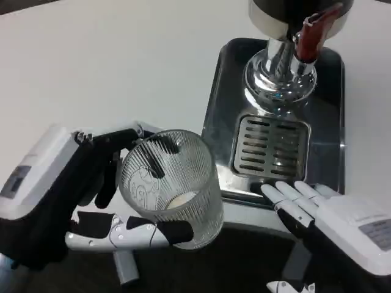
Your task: Grasp the cup under the faucet to collect the drink, then remove the cup.
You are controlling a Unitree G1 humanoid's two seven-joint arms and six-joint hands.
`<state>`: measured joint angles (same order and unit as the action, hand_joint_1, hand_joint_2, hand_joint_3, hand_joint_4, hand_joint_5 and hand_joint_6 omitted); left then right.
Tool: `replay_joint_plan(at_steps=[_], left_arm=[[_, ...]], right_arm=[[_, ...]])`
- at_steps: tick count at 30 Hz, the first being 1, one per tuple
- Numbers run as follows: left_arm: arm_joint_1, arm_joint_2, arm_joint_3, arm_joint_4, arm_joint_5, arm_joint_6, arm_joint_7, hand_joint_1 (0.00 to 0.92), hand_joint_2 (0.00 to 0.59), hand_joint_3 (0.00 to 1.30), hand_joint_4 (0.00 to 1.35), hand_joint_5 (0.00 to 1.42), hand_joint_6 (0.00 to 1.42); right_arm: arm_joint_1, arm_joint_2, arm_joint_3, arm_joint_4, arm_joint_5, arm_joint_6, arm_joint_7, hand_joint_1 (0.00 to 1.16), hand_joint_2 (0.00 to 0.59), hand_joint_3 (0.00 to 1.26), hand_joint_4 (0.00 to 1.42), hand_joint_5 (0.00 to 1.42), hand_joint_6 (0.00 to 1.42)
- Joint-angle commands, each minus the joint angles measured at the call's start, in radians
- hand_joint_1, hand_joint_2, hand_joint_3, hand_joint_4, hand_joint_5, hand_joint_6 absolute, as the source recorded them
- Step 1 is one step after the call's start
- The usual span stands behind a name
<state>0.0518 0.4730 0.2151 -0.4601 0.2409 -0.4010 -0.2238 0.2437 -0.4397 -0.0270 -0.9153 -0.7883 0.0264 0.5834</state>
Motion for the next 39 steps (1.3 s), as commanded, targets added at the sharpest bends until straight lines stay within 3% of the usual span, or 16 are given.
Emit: replay_joint_plan(at_steps=[1, 12, 17, 39], left_arm=[[-0.009, -0.007, -0.006, 0.000, -0.021, -0.006, 0.003, 0.491, 0.047, 0.99, 1.12, 1.30, 1.42], [-0.069, -0.015, -0.037, 0.054, 0.001, 0.001, 0.013, 0.491, 0.047, 0.99, 1.12, 1.29, 1.42], [-0.110, -0.022, -0.056, 0.115, 0.025, -0.002, 0.026, 0.491, 0.046, 0.99, 1.12, 1.28, 1.42], [-0.425, -0.033, -0.185, 0.417, 0.224, 0.032, 0.120, 0.491, 0.046, 0.99, 1.12, 1.28, 1.42]], right_arm=[[0.009, 0.001, 0.004, -0.005, 0.006, 0.006, 0.011, 0.40, 0.421, 0.02, 0.00, 0.00, 0.00], [0.033, 0.007, -0.001, -0.025, 0.008, 0.009, 0.008, 0.40, 0.423, 0.03, 0.00, 0.00, 0.00], [0.037, 0.007, -0.024, -0.031, 0.015, 0.017, 0.006, 0.40, 0.423, 0.03, 0.00, 0.00, 0.00], [0.142, -0.012, -0.096, -0.088, 0.097, -0.016, -0.005, 0.41, 0.432, 0.05, 0.00, 0.00, 0.00]])
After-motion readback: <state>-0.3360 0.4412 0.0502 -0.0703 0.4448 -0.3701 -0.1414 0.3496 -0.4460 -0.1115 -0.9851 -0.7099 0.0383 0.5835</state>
